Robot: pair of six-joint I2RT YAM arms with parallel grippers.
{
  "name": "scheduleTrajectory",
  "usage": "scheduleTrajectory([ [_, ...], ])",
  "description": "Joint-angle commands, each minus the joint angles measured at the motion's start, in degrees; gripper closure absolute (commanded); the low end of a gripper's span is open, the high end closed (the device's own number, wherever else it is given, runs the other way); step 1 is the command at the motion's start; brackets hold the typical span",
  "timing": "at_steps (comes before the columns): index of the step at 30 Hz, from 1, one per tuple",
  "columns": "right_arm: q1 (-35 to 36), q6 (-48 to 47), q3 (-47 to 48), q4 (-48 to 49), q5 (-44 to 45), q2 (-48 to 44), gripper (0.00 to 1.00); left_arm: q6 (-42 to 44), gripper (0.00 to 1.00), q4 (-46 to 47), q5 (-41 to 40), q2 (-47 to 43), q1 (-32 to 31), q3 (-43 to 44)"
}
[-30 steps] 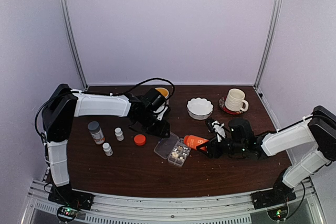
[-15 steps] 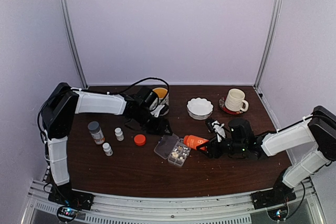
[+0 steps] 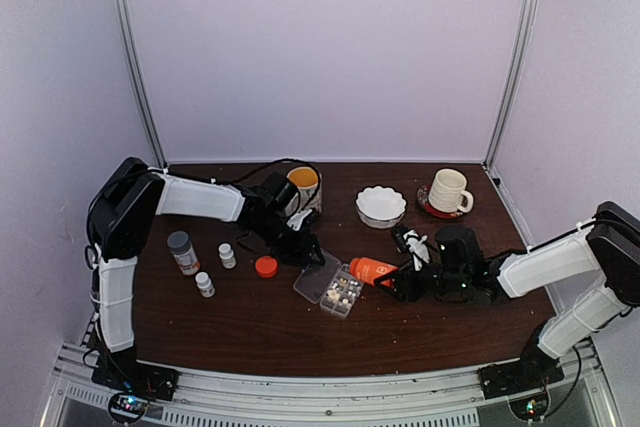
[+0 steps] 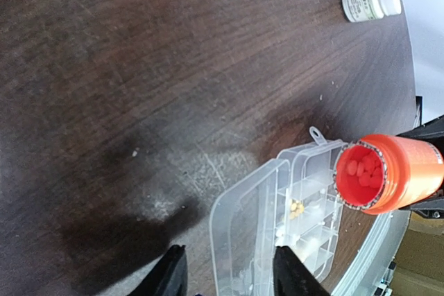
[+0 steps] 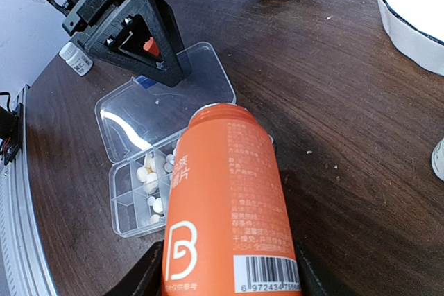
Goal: Sort the pills into containers
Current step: Pour the pill into the compartment of the pill container.
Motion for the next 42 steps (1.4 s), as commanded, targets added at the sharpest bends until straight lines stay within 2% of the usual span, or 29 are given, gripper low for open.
scheduleTrajectory([
  [1, -0.38, 0.07, 0.57, 0.8, -0.01, -1.06, 1.0, -0.51, 0.58, 1.86, 3.87, 1.07, 0.5, 1.71],
  [8, -0.34, 0.11, 0.7, 0.08, 0.08, -1.97, 1.0, -0.86, 0.71, 2.3, 5.2, 1.68, 0.62, 1.82],
  [17, -0.34, -0.24, 0.53, -1.06, 1.15, -3.3, 1.0, -0.3, 0.83, 1.26, 3.41, 1.59, 0.63, 1.91],
  [24, -0.34, 0.2, -0.07, -0.58, 1.61, -2.78, 1.0, 0.0, 0.84, 0.6, 2.93, 1.33, 0.63, 2.13],
  [30, -0.34, -0.93, 2.24, -4.42, 1.77, 0.01, 1.0, 0.19, 0.84, 0.36, 2.92, 0.94, 0.65, 2.34],
  [37, -0.34, -0.6, 2.44, -5.19, 2.07, -5.08, 1.0, 0.5, 0.84, 0.4, 3.2, 0.3, 0.63, 2.35],
  [42, -0.34, 0.66, 1.16, -2.9, 1.57, -3.47, 1.0, 0.86, 0.84, 0.19, 3.4, 0.27, 0.56, 2.44],
])
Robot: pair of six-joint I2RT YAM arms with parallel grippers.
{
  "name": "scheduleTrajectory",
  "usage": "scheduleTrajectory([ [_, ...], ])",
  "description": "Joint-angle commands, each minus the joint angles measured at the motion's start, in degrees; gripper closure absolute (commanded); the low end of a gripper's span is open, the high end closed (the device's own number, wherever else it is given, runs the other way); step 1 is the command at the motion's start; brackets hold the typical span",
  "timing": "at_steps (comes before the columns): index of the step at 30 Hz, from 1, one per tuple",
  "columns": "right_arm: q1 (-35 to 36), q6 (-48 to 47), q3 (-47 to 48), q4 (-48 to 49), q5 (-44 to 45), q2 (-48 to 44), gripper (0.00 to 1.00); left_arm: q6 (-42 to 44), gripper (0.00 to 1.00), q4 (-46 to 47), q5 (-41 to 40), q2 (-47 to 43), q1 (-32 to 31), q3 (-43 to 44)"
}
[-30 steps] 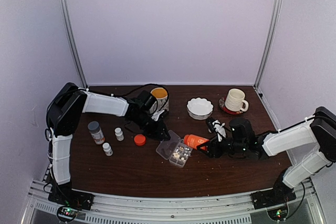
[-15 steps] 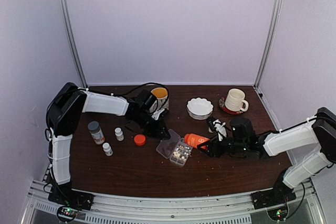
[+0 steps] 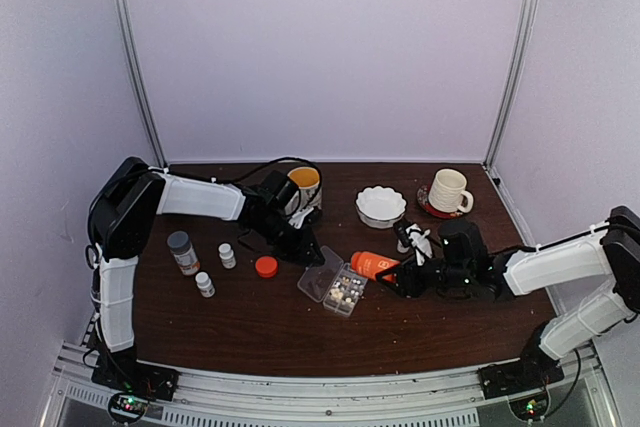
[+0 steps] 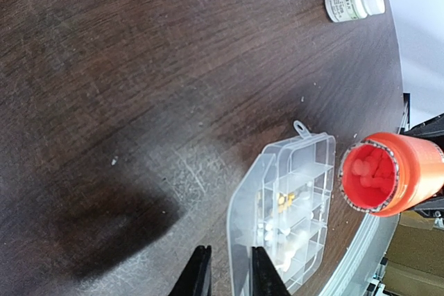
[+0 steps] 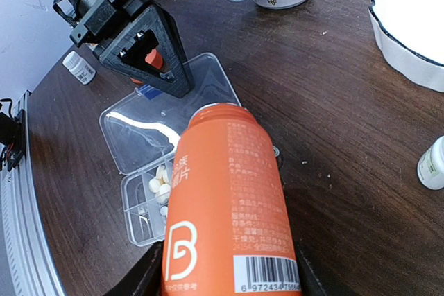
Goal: Sort the pills into containers
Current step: Pour the pill into the compartment of the pill container.
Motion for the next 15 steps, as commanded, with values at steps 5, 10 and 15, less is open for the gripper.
scheduleTrajectory([
  [5, -0.33, 0.55, 1.9, -1.3, 0.5, 2.76, 1.0, 1.33, 0.84, -0.8, 0.17, -0.46, 0.37, 1.75],
  [10, -0.32, 1.17, 1.23, -1.12, 2.18, -2.55, 1.0, 1.6, 0.84, -1.17, 0.18, -0.45, 0.32, 1.68],
  [15, -0.33, -1.29, 3.8, -6.84, 2.76, 0.19, 1.0, 1.68, 0.84, -1.09, 0.15, -0.58, 0.32, 1.76],
])
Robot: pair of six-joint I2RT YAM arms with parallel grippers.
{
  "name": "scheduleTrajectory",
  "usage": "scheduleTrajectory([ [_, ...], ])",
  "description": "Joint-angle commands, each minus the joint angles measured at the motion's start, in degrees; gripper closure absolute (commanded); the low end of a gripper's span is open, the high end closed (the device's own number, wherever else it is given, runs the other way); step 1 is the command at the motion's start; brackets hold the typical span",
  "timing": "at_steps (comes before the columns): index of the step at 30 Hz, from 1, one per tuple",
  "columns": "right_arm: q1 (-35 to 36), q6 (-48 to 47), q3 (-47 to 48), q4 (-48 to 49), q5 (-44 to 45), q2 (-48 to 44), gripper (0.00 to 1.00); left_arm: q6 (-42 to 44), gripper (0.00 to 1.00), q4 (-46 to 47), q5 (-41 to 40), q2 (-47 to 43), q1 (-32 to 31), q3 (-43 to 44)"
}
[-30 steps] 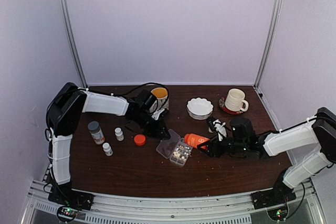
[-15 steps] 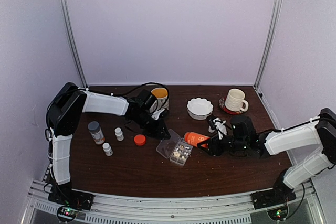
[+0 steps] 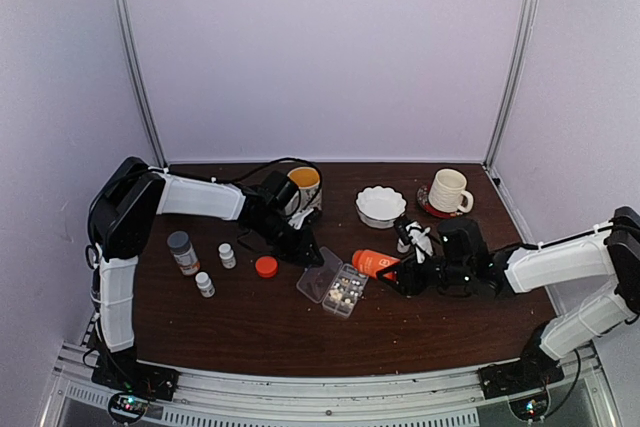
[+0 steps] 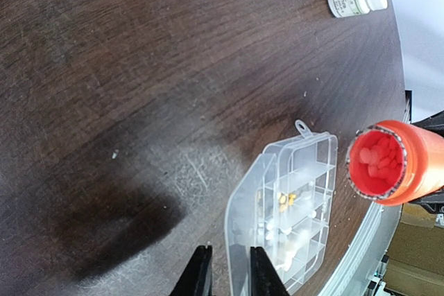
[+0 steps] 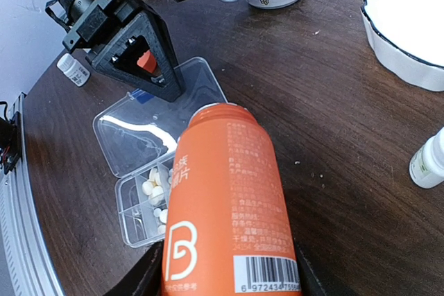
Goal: Sort the pills into containers
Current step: Pour the pill into the compartment of the pill container.
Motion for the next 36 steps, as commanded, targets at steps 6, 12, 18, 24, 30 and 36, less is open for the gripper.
scheduleTrajectory([
  [6, -0.32, -0.84, 2.14, -3.3, 1.77, -0.99, 1.0, 1.08, 0.85, -0.04, 0.15, -0.57, 0.32, 1.74],
  [12, -0.32, -0.94, 3.59, -4.65, -0.51, 0.93, 1.0, 1.16, 0.85, -0.04, 0.22, -0.54, 0.32, 1.74],
  [18, -0.32, -0.69, 3.16, -3.73, -0.44, 1.43, 1.0, 1.12, 0.85, -0.09, 0.17, -0.58, 0.32, 1.56],
  [24, -0.32, 0.07, 2.96, -2.76, -0.64, -0.47, 1.0, 1.16, 0.85, -0.04, 0.4, -0.67, 0.32, 1.73],
  [30, -0.34, -1.74, 5.23, -6.98, -0.51, 1.47, 1.0, 1.25, 0.85, -0.05, 0.51, -0.67, 0.32, 1.64],
  [36, -0.32, -1.64, 5.89, -8.11, 0.26, 1.78, 1.0, 1.25, 0.85, -0.08, 0.37, -0.62, 0.28, 1.65],
])
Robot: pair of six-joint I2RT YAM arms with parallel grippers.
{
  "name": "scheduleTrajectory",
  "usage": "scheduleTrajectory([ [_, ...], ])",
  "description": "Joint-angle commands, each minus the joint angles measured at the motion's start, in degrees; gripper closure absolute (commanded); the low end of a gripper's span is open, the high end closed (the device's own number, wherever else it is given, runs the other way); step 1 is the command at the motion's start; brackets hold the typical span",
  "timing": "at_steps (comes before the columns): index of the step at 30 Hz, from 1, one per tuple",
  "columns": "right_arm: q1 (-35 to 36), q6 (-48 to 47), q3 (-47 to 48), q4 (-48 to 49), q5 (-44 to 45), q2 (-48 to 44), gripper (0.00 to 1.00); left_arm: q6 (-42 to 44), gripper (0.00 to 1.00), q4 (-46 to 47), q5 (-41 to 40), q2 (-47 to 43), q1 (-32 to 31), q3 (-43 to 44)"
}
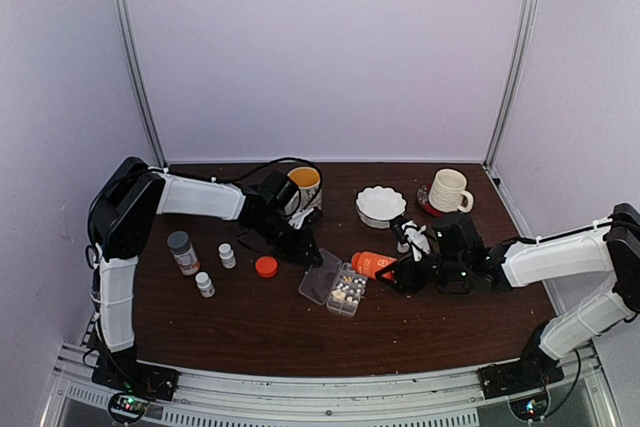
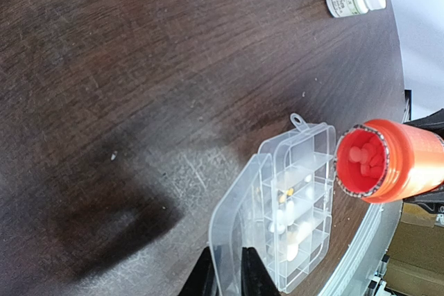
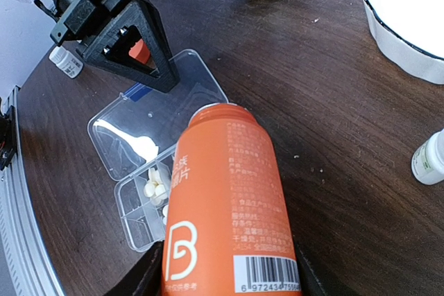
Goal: Sort the pills into containers
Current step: Pour the pill into the compartment of the pill container.
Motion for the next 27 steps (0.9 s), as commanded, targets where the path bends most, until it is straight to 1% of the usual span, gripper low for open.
scheduleTrajectory([
  [1, -0.32, -1.1, 2.58, -2.22, -0.98, 0.75, 1.0, 1.03, 0.85, 0.04, 0.35, -0.62, 0.3, 1.5],
  [4, -0.32, -0.2, 0.94, 1.17, -2.1, -0.25, 1.0, 1.09, 0.85, -0.04, 0.6, -0.67, 0.24, 1.49],
  [6, -0.32, -0.65, 1.87, -1.37, -0.46, 0.57, 1.0, 1.12, 0.85, -0.04, 0.56, -0.67, 0.24, 1.41],
  [8, -0.32, -1.42, 2.97, -3.39, -1.12, 1.26, 1.0, 1.14, 0.85, -0.07, 0.61, -0.67, 0.28, 1.41],
  [10, -0.32, -0.39, 1.79, -0.78, -2.19, -0.1, 1.0, 1.21, 0.85, -0.09, 0.69, -0.62, 0.24, 1.43],
  [11, -0.32, -0.01, 1.47, -0.22, -1.32, -0.79, 1.0, 1.21, 0.86, -0.18, 0.7, -0.66, 0.24, 1.49],
  [13, -0.32, -0.75, 2.79, -3.09, 0.97, -0.53, 1.0, 1.29, 0.86, -0.23, 0.72, -0.66, 0.28, 1.58],
  [14, -0.32, -1.58, 4.12, -5.51, 1.21, -0.03, 1.0, 1.3, 0.86, -0.29, 0.75, -0.67, 0.24, 1.66],
  [15, -0.32, -1.98, 4.35, -5.76, 0.39, 0.02, 1.0, 1.3, 0.86, -0.3, 0.75, -0.65, 0.24, 1.74],
  [18, -0.27, -0.18, 1.57, -0.05, -0.95, -2.74, 1.0, 1.43, 0.85, -0.38, 0.7, -0.67, 0.24, 1.84],
  [19, -0.29, -0.08, 1.49, -0.47, -0.13, -2.51, 1.0, 1.47, 0.86, -0.47, 0.7, -0.66, 0.24, 1.85],
  [22, -0.31, -2.5, 5.76, -8.03, 0.3, 1.01, 1.0, 1.5, 0.86, -0.5, 0.64, -0.58, 0.24, 1.85],
  [24, -0.3, -1.85, 4.52, -5.25, -1.73, 0.57, 1.0, 1.47, 0.86, -0.49, 0.7, -0.54, 0.16, 1.85],
  [26, -0.31, -0.4, 2.54, -1.57, -1.35, -0.84, 1.0, 1.56, 0.86, -0.64, 0.78, -0.58, 0.22, 1.76],
  [27, -0.32, -0.41, 2.8, -2.14, -0.25, -0.82, 1.0, 1.56, 0.86, -0.6, 0.74, -0.58, 0.16, 1.76],
])
